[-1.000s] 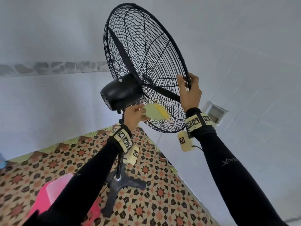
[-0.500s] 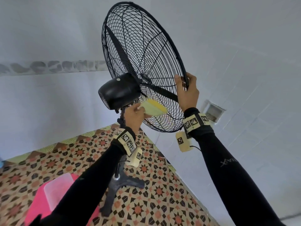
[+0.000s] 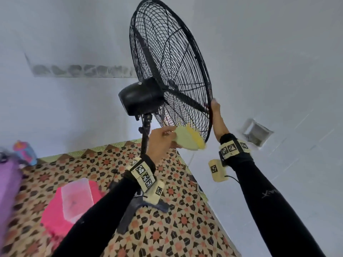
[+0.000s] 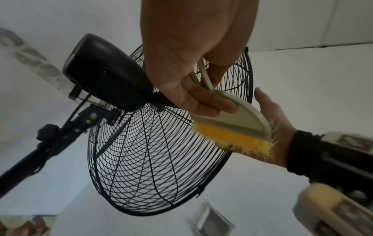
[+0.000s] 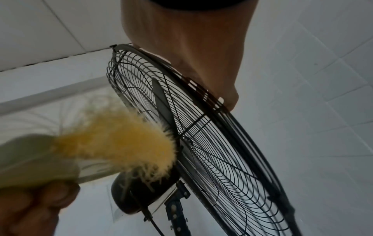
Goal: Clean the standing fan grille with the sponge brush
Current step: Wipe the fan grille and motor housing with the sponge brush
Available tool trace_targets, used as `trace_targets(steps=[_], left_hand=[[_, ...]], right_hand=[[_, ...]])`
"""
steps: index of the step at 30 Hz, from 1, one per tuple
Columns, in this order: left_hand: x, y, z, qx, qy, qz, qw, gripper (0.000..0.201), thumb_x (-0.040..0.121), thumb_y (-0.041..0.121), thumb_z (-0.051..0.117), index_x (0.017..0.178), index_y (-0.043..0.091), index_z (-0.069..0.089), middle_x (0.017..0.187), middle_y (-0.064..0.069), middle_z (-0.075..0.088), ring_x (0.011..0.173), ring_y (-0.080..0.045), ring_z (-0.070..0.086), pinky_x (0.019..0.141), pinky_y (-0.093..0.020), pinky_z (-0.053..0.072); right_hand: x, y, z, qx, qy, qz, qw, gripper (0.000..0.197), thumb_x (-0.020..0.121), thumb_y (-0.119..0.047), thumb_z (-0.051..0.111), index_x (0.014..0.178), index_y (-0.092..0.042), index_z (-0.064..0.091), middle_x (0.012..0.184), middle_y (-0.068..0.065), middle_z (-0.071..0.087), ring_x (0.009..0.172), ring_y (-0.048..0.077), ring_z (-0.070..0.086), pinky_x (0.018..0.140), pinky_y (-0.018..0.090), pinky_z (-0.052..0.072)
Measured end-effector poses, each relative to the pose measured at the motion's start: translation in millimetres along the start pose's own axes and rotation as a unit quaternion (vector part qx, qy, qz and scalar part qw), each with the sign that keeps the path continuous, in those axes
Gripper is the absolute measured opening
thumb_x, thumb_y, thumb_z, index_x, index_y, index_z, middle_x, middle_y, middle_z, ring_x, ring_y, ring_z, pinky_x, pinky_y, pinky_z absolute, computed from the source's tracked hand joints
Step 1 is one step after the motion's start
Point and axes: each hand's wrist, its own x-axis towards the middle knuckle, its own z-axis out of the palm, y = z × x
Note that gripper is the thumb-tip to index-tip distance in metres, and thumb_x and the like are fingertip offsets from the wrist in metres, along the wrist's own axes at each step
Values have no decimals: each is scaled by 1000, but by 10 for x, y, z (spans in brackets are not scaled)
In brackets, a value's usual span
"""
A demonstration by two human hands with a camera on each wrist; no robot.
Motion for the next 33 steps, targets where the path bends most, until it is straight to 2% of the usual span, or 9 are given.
trace_targets(steps=[4,8,11,14,18,22,26,29,33], left_hand=[[-64,23,27,-17,135,2,991,31,95,2,66,125,3,71,109,-8,71,79,-30,78,73,-49,65],[-356,104,279,10,73,18,997,29,97,-1,64,126,-4,67,114,-6,66,75,-28,77,71,-46,66],[-409,98,286,2,147,27,989,26,97,2,65,122,0,70,114,-8,68,76,-24,77,69,-43,66],[-387,93,280,-13,222,37,974,31,97,9,66,126,4,70,122,-15,69,87,-29,77,69,-42,66],[-600,95,582,-47,99,-17,994,48,106,12,57,151,3,44,127,-17,66,90,-29,77,74,-34,65],[-769,240,803,-275,-22,-163,947,31,106,-4,47,135,-7,39,98,-28,75,91,-34,76,83,-43,64],[-811,318,932,-329,-20,-161,930,35,106,-4,45,141,-7,39,99,-29,75,96,-38,76,80,-45,64],[-779,274,917,-329,55,-121,935,32,108,-3,42,139,-3,39,109,-27,70,91,-36,77,70,-35,65],[-685,135,733,-349,149,-107,919,48,105,-8,41,150,-7,23,103,-32,71,91,-36,77,87,-46,63]], right_hand=[[-105,27,-41,17,-51,-20,998,109,69,-101,17,155,-35,27,152,-9,39,132,5,33,119,37,17],[-159,60,-138,21,-46,-7,999,101,82,-93,14,159,-28,24,162,-2,31,145,16,30,109,28,12],[-154,125,-198,42,-85,-12,995,114,70,-100,15,162,-33,12,169,-6,9,154,10,9,119,31,3],[-177,201,-213,62,-93,-11,994,86,90,-83,15,160,-34,19,168,-4,18,144,2,19,123,34,6],[-151,237,-254,52,-88,-7,995,98,76,-95,21,151,-34,35,157,-7,40,139,12,37,121,42,22],[-109,256,-247,72,-99,-16,992,83,82,-88,27,148,-38,36,154,-12,39,139,11,38,121,41,25],[-83,265,-244,61,-78,-16,995,80,89,-81,24,148,-29,38,152,0,46,138,22,43,117,44,31],[-102,259,-251,82,-85,-8,993,77,95,-77,20,155,-30,31,161,-1,34,147,18,32,123,41,20],[-140,217,-224,69,-82,7,994,81,90,-82,21,152,-31,32,159,1,38,144,22,36,118,36,21]])
